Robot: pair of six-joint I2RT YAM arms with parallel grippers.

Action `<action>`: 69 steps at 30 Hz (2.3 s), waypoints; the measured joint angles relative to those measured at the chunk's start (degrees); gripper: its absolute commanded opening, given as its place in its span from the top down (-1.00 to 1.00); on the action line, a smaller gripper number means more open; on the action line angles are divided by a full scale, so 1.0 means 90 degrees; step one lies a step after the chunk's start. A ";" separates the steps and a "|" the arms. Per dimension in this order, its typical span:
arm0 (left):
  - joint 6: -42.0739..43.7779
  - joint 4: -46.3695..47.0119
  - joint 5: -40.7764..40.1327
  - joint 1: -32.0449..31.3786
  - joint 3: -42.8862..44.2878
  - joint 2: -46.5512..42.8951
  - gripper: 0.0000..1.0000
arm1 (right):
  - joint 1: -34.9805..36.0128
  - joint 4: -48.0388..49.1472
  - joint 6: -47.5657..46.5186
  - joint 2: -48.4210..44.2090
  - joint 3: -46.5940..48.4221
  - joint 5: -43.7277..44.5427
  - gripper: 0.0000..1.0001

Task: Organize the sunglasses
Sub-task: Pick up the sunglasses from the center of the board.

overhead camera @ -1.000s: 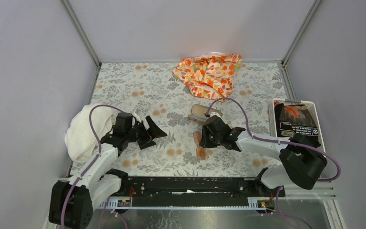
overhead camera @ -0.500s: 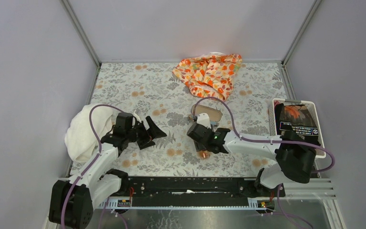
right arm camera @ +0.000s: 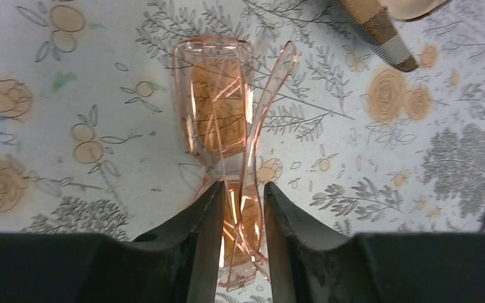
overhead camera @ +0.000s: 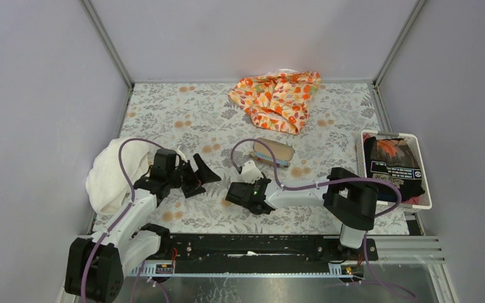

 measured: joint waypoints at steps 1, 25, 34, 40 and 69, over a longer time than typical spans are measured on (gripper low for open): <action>0.0000 0.0002 0.0002 0.0000 0.0000 0.0000 -0.94 | 0.0017 -0.0027 0.0002 0.0066 0.0005 0.0107 0.38; -0.0629 0.0393 0.0612 -0.0595 -0.0199 0.0051 -0.97 | 0.0032 0.1909 -0.0911 -0.1433 -0.1005 -0.1163 1.00; -0.2118 0.0612 -0.0049 -0.1350 -0.0435 0.0070 -0.97 | 0.0029 0.2395 -0.1071 -0.1430 -0.1141 -0.1800 1.00; -0.2543 0.0350 -0.0444 -0.1569 0.0010 0.0741 -0.86 | 0.0029 0.2424 -0.1236 -0.1319 -0.1120 -0.1809 1.00; -0.2994 0.0000 -0.0789 -0.1996 0.1035 0.2922 -0.03 | 0.0323 0.2538 -0.1328 -0.0911 -0.0777 -0.1817 1.00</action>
